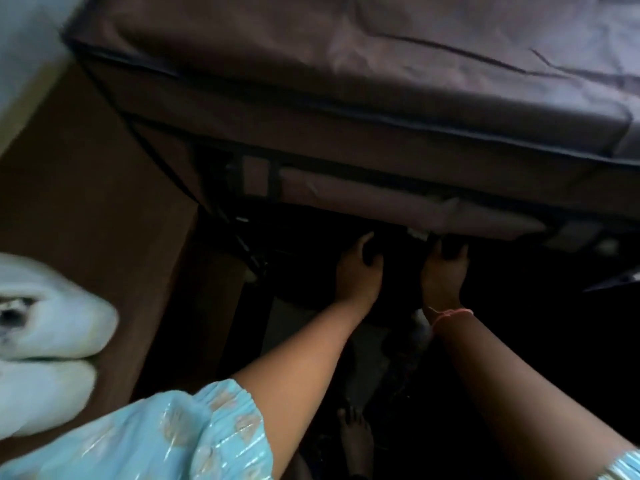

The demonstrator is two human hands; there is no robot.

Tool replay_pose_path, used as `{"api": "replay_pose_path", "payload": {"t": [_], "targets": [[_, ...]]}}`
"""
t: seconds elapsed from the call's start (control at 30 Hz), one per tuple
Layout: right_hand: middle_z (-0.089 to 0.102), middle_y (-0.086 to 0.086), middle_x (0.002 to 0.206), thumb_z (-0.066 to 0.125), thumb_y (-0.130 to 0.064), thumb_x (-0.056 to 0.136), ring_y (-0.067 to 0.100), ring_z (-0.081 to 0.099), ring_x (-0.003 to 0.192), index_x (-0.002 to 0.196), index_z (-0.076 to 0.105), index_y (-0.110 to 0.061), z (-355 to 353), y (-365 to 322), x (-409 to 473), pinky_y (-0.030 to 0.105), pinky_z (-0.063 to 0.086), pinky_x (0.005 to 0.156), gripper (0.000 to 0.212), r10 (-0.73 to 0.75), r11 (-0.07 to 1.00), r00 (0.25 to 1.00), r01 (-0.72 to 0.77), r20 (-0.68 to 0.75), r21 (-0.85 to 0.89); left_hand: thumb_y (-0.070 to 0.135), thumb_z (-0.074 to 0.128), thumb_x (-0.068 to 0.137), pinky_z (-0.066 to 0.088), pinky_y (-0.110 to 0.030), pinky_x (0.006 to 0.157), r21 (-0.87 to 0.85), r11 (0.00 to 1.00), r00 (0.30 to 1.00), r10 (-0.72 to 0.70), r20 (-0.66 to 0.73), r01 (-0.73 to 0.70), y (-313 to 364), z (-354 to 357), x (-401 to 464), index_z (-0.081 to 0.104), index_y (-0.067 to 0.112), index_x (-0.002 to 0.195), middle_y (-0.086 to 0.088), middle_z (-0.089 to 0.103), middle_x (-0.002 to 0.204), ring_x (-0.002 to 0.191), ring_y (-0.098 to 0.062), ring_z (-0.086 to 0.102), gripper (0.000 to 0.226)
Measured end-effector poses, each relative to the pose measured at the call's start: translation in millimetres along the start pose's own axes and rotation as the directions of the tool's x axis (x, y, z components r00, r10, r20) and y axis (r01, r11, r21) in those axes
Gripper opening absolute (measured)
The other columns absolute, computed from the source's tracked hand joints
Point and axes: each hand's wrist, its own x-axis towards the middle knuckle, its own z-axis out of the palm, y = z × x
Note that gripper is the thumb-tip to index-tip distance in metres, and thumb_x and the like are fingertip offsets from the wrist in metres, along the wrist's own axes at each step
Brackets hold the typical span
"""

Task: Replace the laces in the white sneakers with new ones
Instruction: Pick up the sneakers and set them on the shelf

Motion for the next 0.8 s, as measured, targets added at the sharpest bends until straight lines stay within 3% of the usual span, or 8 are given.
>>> {"api": "replay_pose_path", "payload": {"t": [0.07,0.17,0.3,0.37,0.43,0.6,0.7,0.8], "targets": [[0.053,0.019,0.137,0.057,-0.016,0.097,0.032,0.049,0.129,0.136,0.047,0.003,-5,8,19,0.032,0.038,0.107,0.044,-0.008,0.999,1.000,0.008,0.013,0.034,0.011,0.054,0.096,0.038,-0.030,0.104,0.018,0.998,0.998,0.066,0.011,-0.066,6,25,19,0.049,0.017,0.141,-0.011,0.056,0.139,0.129,-0.026,0.051,0.046],[0.051,0.015,0.138,0.043,-0.020,0.104,0.029,0.048,0.128,0.138,0.044,0.003,-5,19,46,0.016,0.037,0.088,0.041,0.088,0.995,0.979,-0.078,0.185,-0.063,0.016,0.051,0.100,0.042,-0.036,0.100,0.054,0.992,0.992,0.114,0.047,-0.117,10,56,42,0.043,0.018,0.146,-0.015,0.055,0.139,0.125,-0.032,0.053,0.047],[0.046,0.019,0.145,0.034,-0.019,0.106,0.031,0.042,0.134,0.138,0.047,0.002,10,36,68,0.011,0.029,0.092,0.040,0.042,0.995,0.974,-0.022,0.223,-0.093,0.014,0.045,0.101,0.043,-0.039,0.102,0.058,0.986,0.986,0.149,0.074,-0.153,6,82,76,0.040,0.018,0.148,-0.015,0.052,0.142,0.124,-0.033,0.054,0.047],[0.043,0.020,0.147,0.035,-0.015,0.106,0.029,0.040,0.136,0.138,0.046,0.003,13,38,71,0.012,0.025,0.098,0.039,0.009,0.997,0.976,0.008,0.216,-0.079,0.015,0.046,0.100,0.036,-0.033,0.109,-0.011,0.990,0.985,0.144,0.100,-0.144,4,92,85,0.042,0.014,0.147,-0.013,0.048,0.147,0.132,-0.029,0.047,0.047],[0.047,0.019,0.144,0.036,-0.012,0.105,0.029,0.043,0.133,0.135,0.049,0.004,14,45,75,0.008,0.025,0.093,0.036,0.016,0.999,0.968,-0.007,0.249,-0.035,0.019,0.049,0.094,0.036,-0.034,0.111,-0.090,0.989,0.985,0.128,0.118,-0.118,-1,105,91,0.047,0.010,0.144,-0.013,0.051,0.144,0.132,-0.026,0.048,0.051],[0.054,0.017,0.136,0.044,-0.021,0.103,0.030,0.052,0.125,0.137,0.045,0.002,11,41,58,0.036,0.043,0.105,0.041,0.086,0.996,0.971,-0.087,0.222,-0.006,0.031,0.052,0.082,0.040,-0.037,0.109,-0.152,0.978,0.990,0.141,-0.025,-0.143,-11,112,77,0.044,0.010,0.144,-0.013,0.052,0.142,0.129,-0.027,0.051,0.067],[0.056,0.019,0.131,0.046,-0.017,0.101,0.031,0.054,0.121,0.131,0.050,0.004,5,25,30,0.037,0.042,0.104,0.037,0.001,1.000,0.987,0.002,0.158,-0.020,0.021,0.058,0.088,0.039,-0.022,0.101,-0.247,0.959,0.986,0.111,-0.123,-0.139,-3,91,41,0.040,0.010,0.146,-0.004,0.053,0.139,0.123,-0.016,0.052,0.062],[0.065,0.019,0.115,0.053,-0.021,0.086,0.033,0.061,0.110,0.114,0.061,-0.001,8,19,2,0.051,0.042,0.102,0.036,-0.082,0.997,0.986,0.081,0.147,0.008,-0.001,0.054,0.092,0.036,-0.018,0.101,-0.369,0.924,0.979,0.023,-0.201,-0.098,-4,67,6,0.040,0.007,0.143,-0.008,0.051,0.135,0.121,-0.012,0.048,0.054]]}}
